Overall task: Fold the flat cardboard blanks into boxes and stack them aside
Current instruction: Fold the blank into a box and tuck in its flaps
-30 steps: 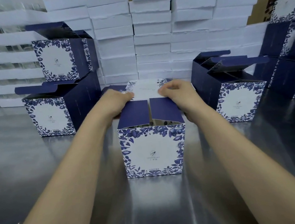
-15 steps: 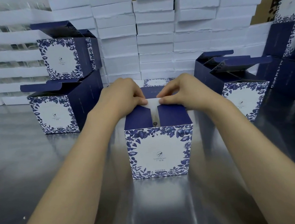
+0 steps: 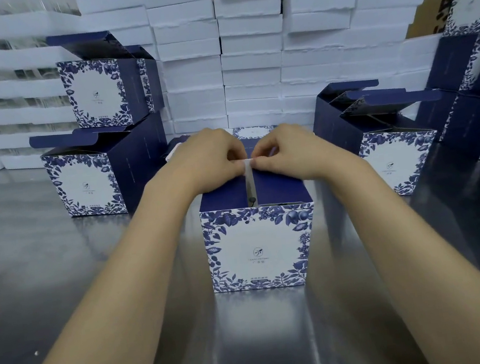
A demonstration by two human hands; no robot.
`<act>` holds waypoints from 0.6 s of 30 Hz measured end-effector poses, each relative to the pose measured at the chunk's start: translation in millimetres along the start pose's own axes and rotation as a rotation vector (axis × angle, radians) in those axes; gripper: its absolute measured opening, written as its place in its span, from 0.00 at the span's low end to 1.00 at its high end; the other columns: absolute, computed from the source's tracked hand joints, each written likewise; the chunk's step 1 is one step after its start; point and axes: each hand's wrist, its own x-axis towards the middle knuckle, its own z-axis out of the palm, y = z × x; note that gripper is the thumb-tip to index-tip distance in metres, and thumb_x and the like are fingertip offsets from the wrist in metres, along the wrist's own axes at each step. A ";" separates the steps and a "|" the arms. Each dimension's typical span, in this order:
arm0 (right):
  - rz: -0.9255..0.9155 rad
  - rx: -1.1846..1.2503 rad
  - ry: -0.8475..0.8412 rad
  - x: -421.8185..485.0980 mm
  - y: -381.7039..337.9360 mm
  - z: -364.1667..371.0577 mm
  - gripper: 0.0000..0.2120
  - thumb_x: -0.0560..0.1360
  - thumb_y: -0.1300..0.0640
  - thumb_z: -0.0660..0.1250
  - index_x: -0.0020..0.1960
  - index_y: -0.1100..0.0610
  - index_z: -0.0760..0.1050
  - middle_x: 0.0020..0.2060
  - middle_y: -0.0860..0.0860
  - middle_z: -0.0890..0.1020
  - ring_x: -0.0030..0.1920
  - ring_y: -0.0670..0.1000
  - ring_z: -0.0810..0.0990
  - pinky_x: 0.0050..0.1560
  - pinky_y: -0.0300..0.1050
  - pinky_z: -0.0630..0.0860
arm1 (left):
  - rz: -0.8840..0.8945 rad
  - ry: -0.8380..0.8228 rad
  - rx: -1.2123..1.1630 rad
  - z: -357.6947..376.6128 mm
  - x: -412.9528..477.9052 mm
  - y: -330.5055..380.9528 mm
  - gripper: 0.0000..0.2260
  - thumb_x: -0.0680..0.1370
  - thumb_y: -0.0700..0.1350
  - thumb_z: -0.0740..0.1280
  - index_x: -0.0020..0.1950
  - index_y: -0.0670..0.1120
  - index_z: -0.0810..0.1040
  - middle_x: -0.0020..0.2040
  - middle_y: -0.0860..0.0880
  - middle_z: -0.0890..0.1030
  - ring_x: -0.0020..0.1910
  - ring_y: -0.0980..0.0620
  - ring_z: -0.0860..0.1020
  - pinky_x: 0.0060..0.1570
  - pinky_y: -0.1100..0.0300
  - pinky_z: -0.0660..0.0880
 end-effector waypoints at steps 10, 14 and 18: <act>-0.009 -0.301 0.113 -0.7 -12.8 4.6 0.08 0.75 0.52 0.66 0.45 0.45 0.84 0.40 0.45 0.82 0.44 0.49 0.73 0.40 0.45 0.66 | -0.081 0.068 0.055 3.3 0.8 -0.2 0.08 0.75 0.47 0.68 0.37 0.57 0.75 0.38 0.60 0.77 0.46 0.54 0.75 0.42 0.57 0.64; 0.107 -0.077 0.106 -0.2 -3.2 -4.5 0.05 0.73 0.47 0.71 0.43 0.47 0.83 0.40 0.43 0.83 0.47 0.47 0.80 0.45 0.46 0.76 | -0.098 0.083 -0.077 1.7 1.2 -4.0 0.02 0.75 0.52 0.71 0.44 0.56 0.82 0.43 0.59 0.81 0.49 0.56 0.78 0.47 0.57 0.73; 0.142 -0.016 0.139 -4.9 9.3 -17.8 0.10 0.72 0.46 0.73 0.42 0.53 0.83 0.37 0.47 0.82 0.43 0.48 0.79 0.45 0.46 0.75 | -0.120 0.066 -0.313 -8.5 -3.2 -13.6 0.05 0.76 0.49 0.71 0.46 0.50 0.85 0.43 0.53 0.85 0.48 0.56 0.81 0.47 0.63 0.74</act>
